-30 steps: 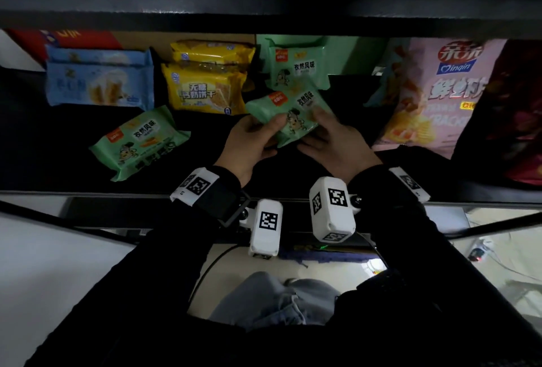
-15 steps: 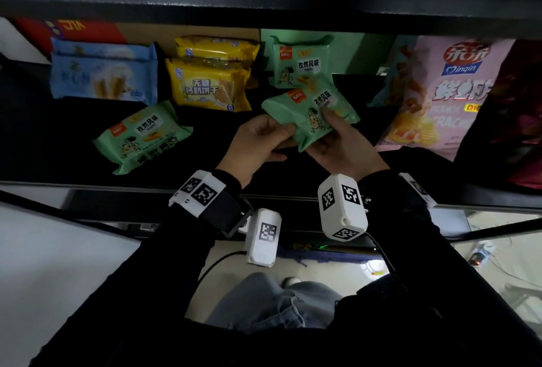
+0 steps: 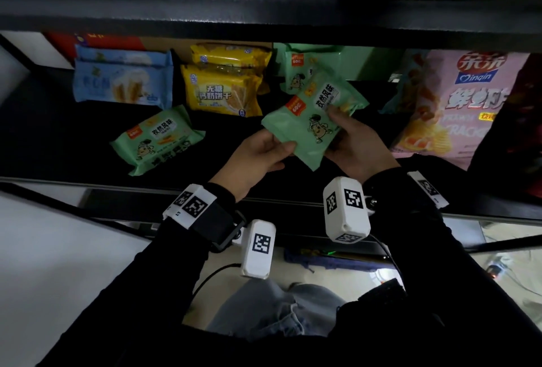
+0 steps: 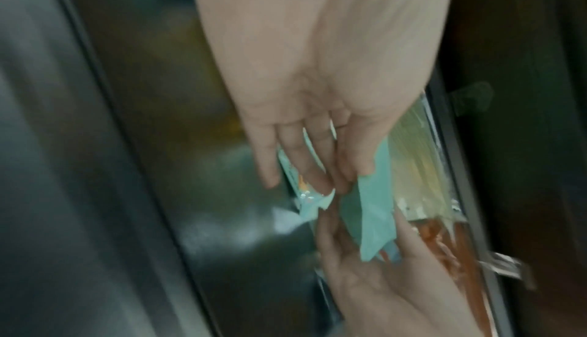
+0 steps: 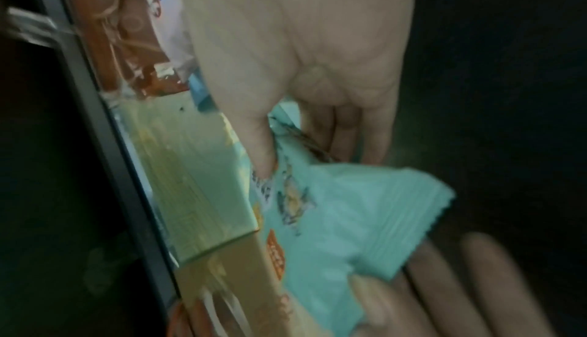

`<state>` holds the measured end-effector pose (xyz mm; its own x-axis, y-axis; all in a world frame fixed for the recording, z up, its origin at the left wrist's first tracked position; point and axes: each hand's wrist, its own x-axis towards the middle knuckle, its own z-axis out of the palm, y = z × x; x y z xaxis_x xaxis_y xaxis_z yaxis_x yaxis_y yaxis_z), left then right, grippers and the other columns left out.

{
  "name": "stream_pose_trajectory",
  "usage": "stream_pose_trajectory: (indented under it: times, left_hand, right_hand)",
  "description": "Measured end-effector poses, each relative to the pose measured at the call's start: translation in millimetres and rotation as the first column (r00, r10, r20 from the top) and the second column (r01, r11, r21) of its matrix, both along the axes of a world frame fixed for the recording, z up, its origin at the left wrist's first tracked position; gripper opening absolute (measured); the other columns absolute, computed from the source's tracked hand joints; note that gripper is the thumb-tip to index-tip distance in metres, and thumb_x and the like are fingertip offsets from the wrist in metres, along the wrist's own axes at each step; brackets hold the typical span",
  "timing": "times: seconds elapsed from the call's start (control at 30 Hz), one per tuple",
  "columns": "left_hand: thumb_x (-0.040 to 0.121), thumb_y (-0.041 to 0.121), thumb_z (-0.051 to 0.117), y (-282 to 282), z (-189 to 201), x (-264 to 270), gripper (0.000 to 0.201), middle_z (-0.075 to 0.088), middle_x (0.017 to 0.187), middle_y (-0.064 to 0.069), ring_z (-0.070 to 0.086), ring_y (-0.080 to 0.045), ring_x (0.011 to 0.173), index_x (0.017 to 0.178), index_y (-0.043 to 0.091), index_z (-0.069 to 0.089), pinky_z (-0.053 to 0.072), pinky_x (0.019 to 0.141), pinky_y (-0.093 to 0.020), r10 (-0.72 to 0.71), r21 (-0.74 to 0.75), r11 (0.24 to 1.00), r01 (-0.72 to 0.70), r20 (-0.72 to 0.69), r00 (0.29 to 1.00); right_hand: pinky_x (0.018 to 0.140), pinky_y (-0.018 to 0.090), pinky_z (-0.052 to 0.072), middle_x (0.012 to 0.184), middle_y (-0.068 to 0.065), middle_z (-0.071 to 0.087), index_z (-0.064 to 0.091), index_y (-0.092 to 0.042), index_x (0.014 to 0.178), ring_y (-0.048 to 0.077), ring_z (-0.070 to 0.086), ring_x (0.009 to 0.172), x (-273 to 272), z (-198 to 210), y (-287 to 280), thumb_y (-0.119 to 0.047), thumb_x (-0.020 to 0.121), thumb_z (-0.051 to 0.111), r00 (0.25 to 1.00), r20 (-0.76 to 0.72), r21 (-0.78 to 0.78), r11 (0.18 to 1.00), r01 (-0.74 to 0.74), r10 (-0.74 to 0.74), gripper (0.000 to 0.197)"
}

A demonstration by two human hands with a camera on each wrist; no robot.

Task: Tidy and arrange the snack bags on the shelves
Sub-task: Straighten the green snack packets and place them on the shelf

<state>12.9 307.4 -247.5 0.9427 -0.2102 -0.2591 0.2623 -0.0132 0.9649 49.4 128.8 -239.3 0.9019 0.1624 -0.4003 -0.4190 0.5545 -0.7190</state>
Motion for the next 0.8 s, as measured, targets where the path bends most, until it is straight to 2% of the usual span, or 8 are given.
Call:
stream_pose_trajectory:
  times: [0.07,0.17,0.27,0.33,0.53,0.63,0.73,0.8]
  left_hand:
    - [0.089,0.03,0.061,7,-2,-1,0.033,0.067,0.12,0.005,0.064,-0.007,0.108,0.121,0.026,0.055,0.049,0.094,-0.034,-0.019,-0.007,1.0,0.019,-0.065,0.998]
    - [0.07,0.045,0.068,14,-2,2,0.075,0.061,0.129,0.004,0.063,-0.009,0.112,0.138,0.025,0.041,0.05,0.093,-0.034,-0.016,-0.028,1.0,0.013,-0.131,0.991]
    - [0.084,0.035,0.065,9,1,5,0.052,0.063,0.126,0.001,0.062,-0.012,0.114,0.132,0.021,0.051,0.053,0.091,-0.03,-0.025,0.058,0.998,0.031,-0.088,0.996]
    - [0.091,0.027,0.063,6,0,5,0.037,0.064,0.124,-0.002,0.062,-0.015,0.113,0.126,0.018,0.056,0.053,0.091,-0.029,-0.006,0.108,0.994,0.015,-0.083,0.997]
    - [0.082,0.021,0.072,1,-1,8,0.052,0.065,0.122,-0.005,0.064,-0.018,0.11,0.13,0.014,0.052,0.051,0.097,-0.035,-0.1,0.088,0.99,0.111,-0.129,0.987]
    - [0.081,0.032,0.068,-6,9,15,0.04,0.069,0.116,0.002,0.066,-0.013,0.106,0.119,0.022,0.059,0.054,0.091,-0.028,-0.048,-0.032,0.998,0.045,-0.077,0.996]
    - [0.093,0.028,0.059,-11,13,21,0.022,0.069,0.116,-0.002,0.066,-0.016,0.106,0.112,0.017,0.063,0.053,0.093,-0.034,0.082,-0.067,0.994,-0.088,-0.077,0.994]
    - [0.094,0.023,0.059,-13,11,23,0.018,0.07,0.109,-0.003,0.068,-0.015,0.099,0.108,0.014,0.064,0.055,0.087,-0.032,0.133,-0.066,0.988,-0.139,-0.091,0.987]
  right_hand:
    - [0.084,0.044,0.056,0.127,0.014,0.062,0.054,-0.009,0.131,0.029,0.062,0.113,0,0,1,-0.015,0.089,0.061,0.999,0.026,-0.054,0.998,-0.025,0.027,0.043]
    - [0.093,0.05,0.052,0.129,0.016,0.06,0.051,-0.007,0.133,0.033,0.059,0.117,-2,-1,2,-0.008,0.091,0.058,0.992,0.076,-0.158,0.983,-0.089,0.102,0.043]
    - [0.084,0.043,0.057,0.124,0.013,0.064,0.054,-0.01,0.128,0.029,0.064,0.11,-6,-1,4,-0.007,0.091,0.056,0.979,0.109,-0.192,0.97,-0.151,0.173,0.036]
    - [0.086,0.044,0.055,0.123,0.014,0.064,0.054,-0.011,0.126,0.03,0.063,0.11,-7,-2,5,-0.006,0.092,0.056,0.976,0.115,-0.208,0.965,-0.156,0.183,0.035]
    - [0.088,0.044,0.053,0.123,0.012,0.065,0.054,-0.008,0.13,0.028,0.064,0.11,-8,-7,3,-0.016,0.091,0.058,0.99,0.072,-0.205,0.973,-0.107,0.124,0.04]
    - [0.096,0.045,0.05,0.123,0.012,0.065,0.055,-0.008,0.127,0.03,0.062,0.113,-11,-8,3,-0.018,0.085,0.063,0.973,0.101,-0.32,0.933,-0.163,0.205,0.045]
    - [0.094,0.042,0.052,0.123,0.009,0.065,0.055,-0.012,0.127,0.025,0.063,0.111,-13,-8,5,-0.019,0.086,0.062,0.947,0.099,-0.358,0.899,-0.252,0.305,0.042]
    - [0.095,0.042,0.051,0.123,0.01,0.065,0.056,-0.013,0.126,0.026,0.063,0.112,-12,-7,6,-0.023,0.091,0.058,0.956,0.093,-0.329,0.914,-0.236,0.28,0.036]
